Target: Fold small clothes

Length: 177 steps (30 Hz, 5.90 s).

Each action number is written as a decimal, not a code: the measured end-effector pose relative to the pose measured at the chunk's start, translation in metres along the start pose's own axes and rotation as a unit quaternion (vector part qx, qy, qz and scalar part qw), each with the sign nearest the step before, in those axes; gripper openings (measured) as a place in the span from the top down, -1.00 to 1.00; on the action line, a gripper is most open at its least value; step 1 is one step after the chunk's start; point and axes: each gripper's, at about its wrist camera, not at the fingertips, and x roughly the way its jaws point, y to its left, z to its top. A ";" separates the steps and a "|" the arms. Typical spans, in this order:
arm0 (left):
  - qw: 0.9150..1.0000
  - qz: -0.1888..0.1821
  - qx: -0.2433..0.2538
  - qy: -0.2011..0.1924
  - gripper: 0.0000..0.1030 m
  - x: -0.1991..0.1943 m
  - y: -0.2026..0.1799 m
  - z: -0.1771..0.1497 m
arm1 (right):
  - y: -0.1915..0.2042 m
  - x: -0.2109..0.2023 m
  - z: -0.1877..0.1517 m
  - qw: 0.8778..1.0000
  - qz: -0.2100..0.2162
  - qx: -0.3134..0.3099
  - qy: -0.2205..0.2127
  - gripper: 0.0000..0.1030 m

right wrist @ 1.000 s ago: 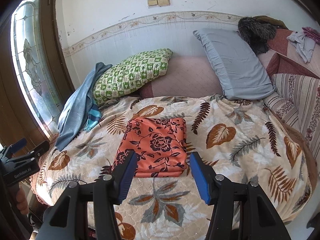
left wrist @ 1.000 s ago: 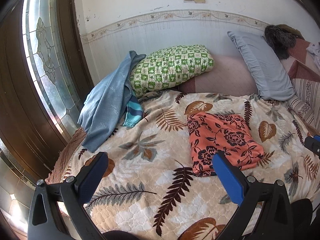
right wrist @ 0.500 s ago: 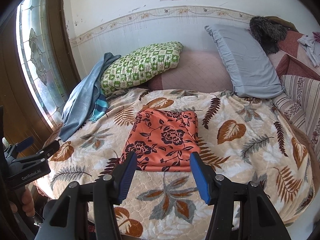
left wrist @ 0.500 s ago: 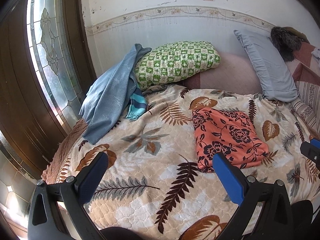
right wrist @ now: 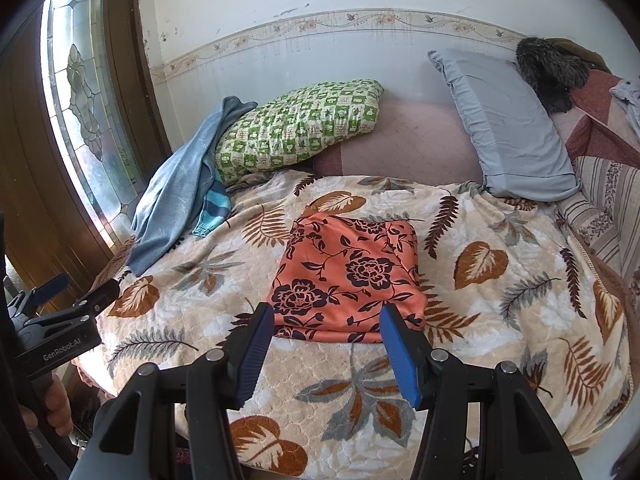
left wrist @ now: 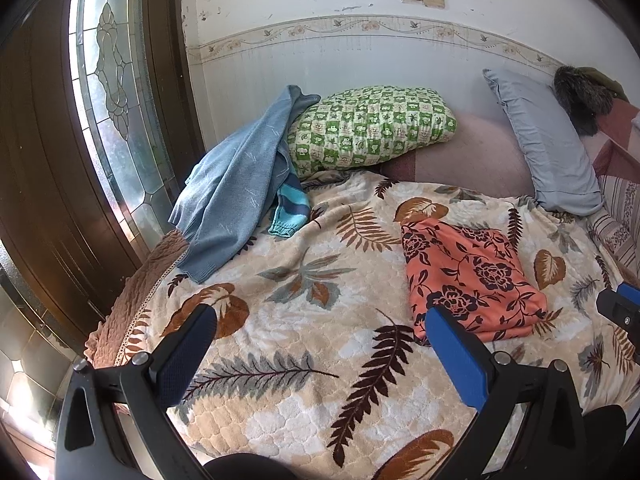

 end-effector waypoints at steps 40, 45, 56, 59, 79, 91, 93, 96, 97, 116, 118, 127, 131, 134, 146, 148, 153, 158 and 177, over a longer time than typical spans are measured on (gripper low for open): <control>1.000 0.012 0.007 -0.010 -1.00 -0.008 -0.005 0.003 | -0.012 0.002 -0.004 1.000 0.008 0.021 -0.004 -0.14; 1.000 0.013 0.008 -0.011 -1.00 -0.009 -0.006 0.004 | -0.013 0.002 -0.004 1.000 0.009 0.021 -0.004 -0.14; 1.000 0.013 0.007 -0.010 -1.00 -0.008 -0.005 0.003 | -0.012 0.004 -0.006 1.000 0.010 0.023 -0.001 -0.14; 1.000 0.013 0.006 -0.010 -1.00 -0.008 -0.005 0.003 | -0.012 0.005 -0.007 1.000 0.010 0.023 0.000 -0.14; 1.000 0.014 0.002 -0.012 -1.00 -0.009 -0.002 0.001 | -0.008 0.005 -0.009 1.000 0.014 0.020 0.000 -0.14; 1.000 0.016 -0.001 -0.011 -1.00 -0.009 -0.002 0.000 | -0.007 0.006 -0.010 1.000 0.016 0.018 0.003 -0.14; 1.000 0.016 -0.001 -0.010 -1.00 -0.009 -0.001 0.000 | -0.007 0.006 -0.011 1.000 0.017 0.018 0.003 -0.14; 1.000 0.017 -0.002 -0.010 -1.00 -0.009 -0.001 0.000 | -0.007 0.007 -0.010 1.000 0.017 0.019 0.004 -0.14; 1.000 0.016 -0.002 -0.010 -1.00 -0.009 -0.001 0.000 | -0.006 0.007 -0.010 1.000 0.017 0.019 0.005 -0.14; 1.000 0.015 -0.008 -0.012 -1.00 -0.008 -0.002 -0.004 | -0.004 0.010 -0.010 1.000 0.019 0.012 0.006 -0.14; 1.000 0.014 -0.008 -0.012 -1.00 -0.009 -0.002 -0.002 | -0.003 0.010 -0.009 1.000 0.020 0.010 0.005 -0.14; 1.000 0.013 -0.005 -0.015 -1.00 -0.011 -0.005 0.002 | -0.004 0.009 -0.007 1.000 0.021 0.010 0.003 -0.14; 1.000 0.013 -0.006 -0.014 -1.00 -0.011 -0.006 0.002 | -0.004 0.009 -0.007 1.000 0.021 0.011 0.003 -0.14; 1.000 0.014 -0.006 -0.013 -1.00 -0.010 -0.006 0.002 | -0.005 0.011 -0.007 1.000 0.021 0.012 0.006 -0.14; 1.000 0.014 -0.007 -0.012 -1.00 -0.008 -0.002 0.001 | -0.003 0.013 -0.009 1.000 0.022 0.011 0.009 -0.14; 1.000 0.014 -0.009 -0.012 -1.00 -0.008 -0.002 0.001 | -0.003 0.013 -0.008 1.000 0.022 0.012 0.008 -0.14; 1.000 0.014 -0.014 -0.014 -1.00 -0.008 0.002 -0.001 | 0.000 0.012 -0.008 1.000 0.022 0.008 0.006 -0.14; 1.000 0.014 -0.014 -0.014 -1.00 -0.008 0.003 -0.001 | 0.000 0.012 -0.009 1.000 0.022 0.009 0.005 -0.14; 1.000 0.011 -0.012 -0.016 -1.00 -0.009 -0.001 0.000 | -0.003 0.015 -0.010 1.000 0.025 0.011 0.008 -0.14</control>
